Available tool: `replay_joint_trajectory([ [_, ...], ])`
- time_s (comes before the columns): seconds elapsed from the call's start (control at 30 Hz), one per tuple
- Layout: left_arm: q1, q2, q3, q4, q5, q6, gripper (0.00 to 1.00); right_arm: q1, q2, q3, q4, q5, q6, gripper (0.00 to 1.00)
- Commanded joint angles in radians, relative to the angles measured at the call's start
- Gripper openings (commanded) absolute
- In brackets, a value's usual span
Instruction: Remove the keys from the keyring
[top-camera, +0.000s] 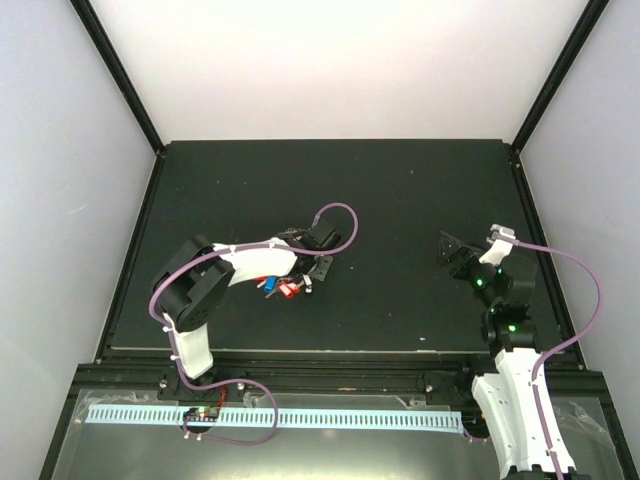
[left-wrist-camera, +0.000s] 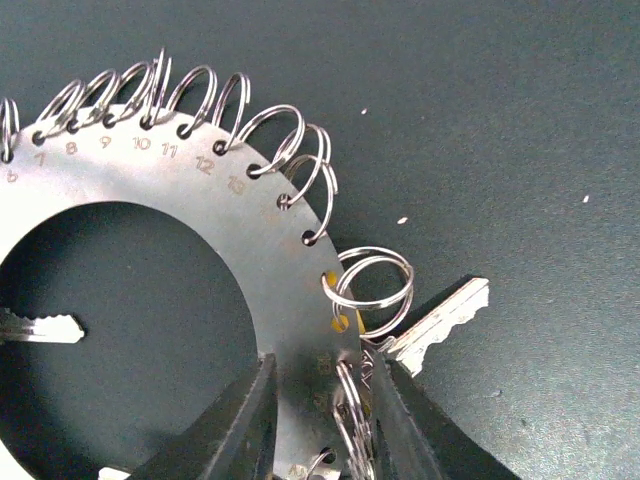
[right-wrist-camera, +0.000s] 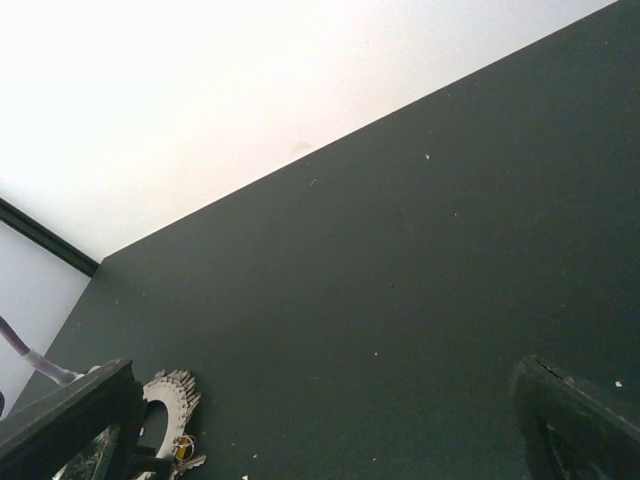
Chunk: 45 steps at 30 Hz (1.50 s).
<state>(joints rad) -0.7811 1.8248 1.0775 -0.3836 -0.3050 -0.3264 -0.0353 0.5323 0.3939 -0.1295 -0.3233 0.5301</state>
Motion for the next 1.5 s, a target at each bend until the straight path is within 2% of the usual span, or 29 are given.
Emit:
replay_joint_trajectory([
  [0.0, -0.008, 0.013, 0.044, -0.037, -0.037, -0.004, 0.27, 0.0, -0.014, -0.008, -0.008, 0.017, -0.011, 1.0],
  [0.27, -0.012, 0.034, 0.047, -0.022, -0.029, 0.004, 0.27, -0.001, -0.015, -0.009, -0.007, 0.017, -0.008, 1.0],
  [0.4, -0.013, 0.024, 0.035, -0.008, -0.017, 0.002, 0.03, 0.0, -0.017, -0.006, -0.013, 0.023, -0.013, 1.0],
  [0.47, -0.012, -0.005, 0.021, 0.0, -0.02, 0.0, 0.02, 0.0, -0.019, -0.003, -0.015, 0.02, -0.013, 1.0],
  [0.73, -0.003, -0.261, -0.029, -0.056, 0.054, 0.059, 0.02, 0.0, -0.014, 0.034, -0.016, -0.078, -0.022, 1.0],
  [0.83, 0.004, -0.378, -0.028, -0.13, 0.118, 0.096, 0.02, 0.001, -0.007, 0.024, 0.043, -0.198, 0.001, 1.0],
  [0.9, 0.013, -0.451, -0.013, -0.188, 0.164, 0.117, 0.02, 0.001, -0.007, 0.008, 0.099, -0.287, 0.029, 0.95],
  [1.03, 0.053, -0.583, 0.018, -0.252, 0.332, 0.161, 0.01, 0.016, -0.016, -0.02, 0.231, -0.441, 0.097, 0.94],
  [1.13, 0.074, -0.635, 0.042, -0.261, 0.507, 0.222, 0.01, 0.091, -0.027, -0.007, 0.273, -0.447, 0.09, 0.94],
  [1.3, 0.103, -0.674, 0.07, -0.245, 0.785, 0.303, 0.01, 0.316, 0.041, 0.032, 0.343, -0.435, 0.054, 0.89],
  [1.47, 0.167, -0.695, 0.046, -0.181, 0.986, 0.285, 0.02, 0.576, 0.108, 0.029, 0.429, -0.311, 0.019, 0.79],
])
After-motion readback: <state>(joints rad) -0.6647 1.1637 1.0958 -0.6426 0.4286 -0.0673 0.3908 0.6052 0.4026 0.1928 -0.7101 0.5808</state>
